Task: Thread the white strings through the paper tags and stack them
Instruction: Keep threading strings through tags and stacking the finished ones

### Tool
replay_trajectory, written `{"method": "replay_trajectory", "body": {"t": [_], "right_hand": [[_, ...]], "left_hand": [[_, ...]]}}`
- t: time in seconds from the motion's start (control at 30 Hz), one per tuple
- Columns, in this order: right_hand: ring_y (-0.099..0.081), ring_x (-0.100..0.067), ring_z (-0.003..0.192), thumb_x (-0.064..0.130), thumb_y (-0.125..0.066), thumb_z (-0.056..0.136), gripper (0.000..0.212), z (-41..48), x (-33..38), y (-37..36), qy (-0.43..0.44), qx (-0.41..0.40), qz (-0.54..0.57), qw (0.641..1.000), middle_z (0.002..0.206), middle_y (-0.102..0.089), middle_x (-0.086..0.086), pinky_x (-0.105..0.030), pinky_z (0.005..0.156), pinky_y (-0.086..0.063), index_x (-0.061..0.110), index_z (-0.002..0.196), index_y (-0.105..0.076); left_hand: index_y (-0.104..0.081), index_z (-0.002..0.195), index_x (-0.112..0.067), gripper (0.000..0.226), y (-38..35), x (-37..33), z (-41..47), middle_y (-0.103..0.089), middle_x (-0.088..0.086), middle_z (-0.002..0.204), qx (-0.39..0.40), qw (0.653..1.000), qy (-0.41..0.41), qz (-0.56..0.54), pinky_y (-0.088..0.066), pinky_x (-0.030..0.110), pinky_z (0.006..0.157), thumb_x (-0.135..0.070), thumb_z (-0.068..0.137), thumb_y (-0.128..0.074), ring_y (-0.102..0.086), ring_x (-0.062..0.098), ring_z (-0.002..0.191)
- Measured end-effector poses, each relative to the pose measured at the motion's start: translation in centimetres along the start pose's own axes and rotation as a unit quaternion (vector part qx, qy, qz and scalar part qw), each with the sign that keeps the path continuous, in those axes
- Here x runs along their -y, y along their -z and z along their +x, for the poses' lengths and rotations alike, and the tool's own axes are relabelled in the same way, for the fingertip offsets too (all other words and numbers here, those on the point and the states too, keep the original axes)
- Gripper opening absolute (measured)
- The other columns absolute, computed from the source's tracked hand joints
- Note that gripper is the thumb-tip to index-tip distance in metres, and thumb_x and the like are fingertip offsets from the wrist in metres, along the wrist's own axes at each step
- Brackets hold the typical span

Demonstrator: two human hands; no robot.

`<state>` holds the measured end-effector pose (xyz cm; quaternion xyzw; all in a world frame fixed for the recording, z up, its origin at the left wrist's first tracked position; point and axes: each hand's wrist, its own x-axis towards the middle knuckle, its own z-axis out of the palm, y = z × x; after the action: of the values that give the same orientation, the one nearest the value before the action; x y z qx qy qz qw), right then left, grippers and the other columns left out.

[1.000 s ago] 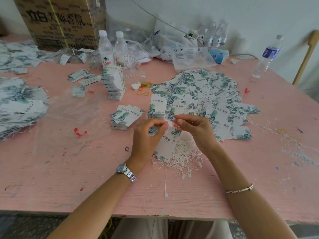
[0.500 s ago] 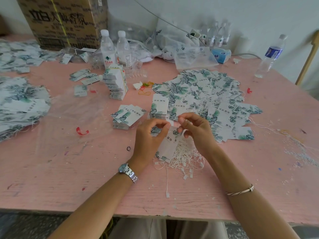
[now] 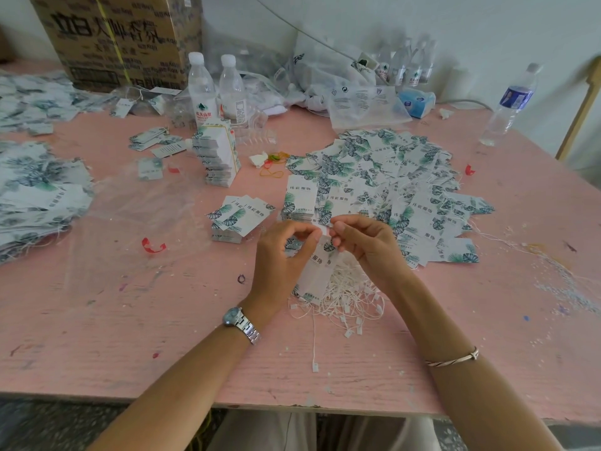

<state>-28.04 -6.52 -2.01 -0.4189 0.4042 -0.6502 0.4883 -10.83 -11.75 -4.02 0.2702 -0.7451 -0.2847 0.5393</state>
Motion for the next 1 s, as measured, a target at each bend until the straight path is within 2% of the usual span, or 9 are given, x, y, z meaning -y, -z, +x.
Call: {"method": "replay_trajectory", "body": {"t": [0.13,0.27,0.43,0.63,1.0], "right_hand": [[-0.068,-0.016,0.07,0.005,-0.069,0.082,0.016,-0.08,-0.06,-0.03,-0.003,-0.008,-0.011,1.0,0.083,-0.073,-0.012,-0.021,0.069,-0.057,0.004,0.096,-0.078],[-0.068,-0.015,0.071,0.008,-0.068,0.084,0.016,-0.13,-0.01,-0.16,-0.003,0.01,-0.023,1.0,0.083,-0.073,-0.01,-0.021,0.07,-0.057,0.008,0.095,-0.079],[-0.066,-0.014,0.068,0.013,-0.067,0.087,0.013,-0.27,-0.27,-0.35,0.01,0.02,-0.08,0.997,0.08,-0.072,-0.008,-0.022,0.067,-0.055,0.008,0.091,-0.078],[-0.063,-0.015,0.065,0.017,-0.064,0.091,0.019,-0.21,-0.52,-0.37,0.038,0.013,-0.099,0.994,0.079,-0.07,-0.007,-0.024,0.063,-0.053,-0.001,0.095,-0.069],[-0.064,-0.018,0.066,0.009,-0.064,0.094,0.014,-0.23,-0.45,-0.47,0.042,0.016,-0.129,0.991,0.081,-0.071,-0.011,-0.026,0.062,-0.053,-0.003,0.094,-0.07]], "left_hand": [[-0.073,0.096,-0.012,0.006,0.0,0.03,-0.02,-0.069,-0.007,0.091,0.003,1.0,0.0,0.006,-0.054,0.044,0.08,-0.012,0.09,-0.073,-0.065,0.017,0.086],[-0.072,0.095,-0.01,0.005,0.01,-0.14,-0.01,-0.068,-0.007,0.09,0.005,1.0,-0.018,0.019,-0.054,0.038,0.08,-0.012,0.09,-0.073,-0.065,0.015,0.084],[-0.072,0.095,-0.009,0.005,-0.01,-0.16,-0.05,-0.069,-0.005,0.09,0.006,1.0,-0.012,0.017,-0.054,0.039,0.079,-0.011,0.091,-0.072,-0.065,0.016,0.084],[-0.072,0.095,-0.009,0.005,0.04,-0.14,-0.03,-0.07,-0.002,0.09,0.015,1.0,-0.009,0.016,-0.055,0.038,0.079,-0.012,0.091,-0.072,-0.065,0.016,0.084],[-0.072,0.094,-0.009,0.005,-0.01,-0.09,-0.08,-0.07,-0.002,0.089,0.02,1.0,0.003,0.015,-0.054,0.042,0.08,-0.013,0.091,-0.072,-0.065,0.017,0.085]]}}
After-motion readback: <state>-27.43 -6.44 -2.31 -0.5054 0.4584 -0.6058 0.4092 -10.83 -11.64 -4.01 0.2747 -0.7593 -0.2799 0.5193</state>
